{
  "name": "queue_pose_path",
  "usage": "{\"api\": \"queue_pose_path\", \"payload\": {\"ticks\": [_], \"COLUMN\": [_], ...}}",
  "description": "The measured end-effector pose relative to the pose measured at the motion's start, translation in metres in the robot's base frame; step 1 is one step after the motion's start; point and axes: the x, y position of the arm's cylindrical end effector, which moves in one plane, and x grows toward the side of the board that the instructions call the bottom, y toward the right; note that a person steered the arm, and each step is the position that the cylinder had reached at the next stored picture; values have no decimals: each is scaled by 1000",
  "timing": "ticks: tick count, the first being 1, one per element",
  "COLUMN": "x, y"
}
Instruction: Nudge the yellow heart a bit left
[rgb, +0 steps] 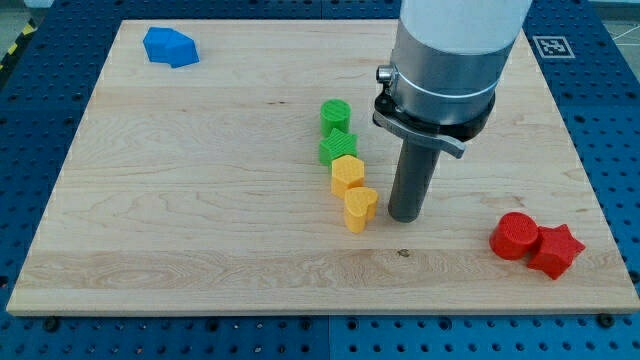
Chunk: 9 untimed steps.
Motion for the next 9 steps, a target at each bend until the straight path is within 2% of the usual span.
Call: {"api": "queue_pose_path", "payload": {"ticks": [8,9], "x": [0,-21], "y": [-22,-7]}}
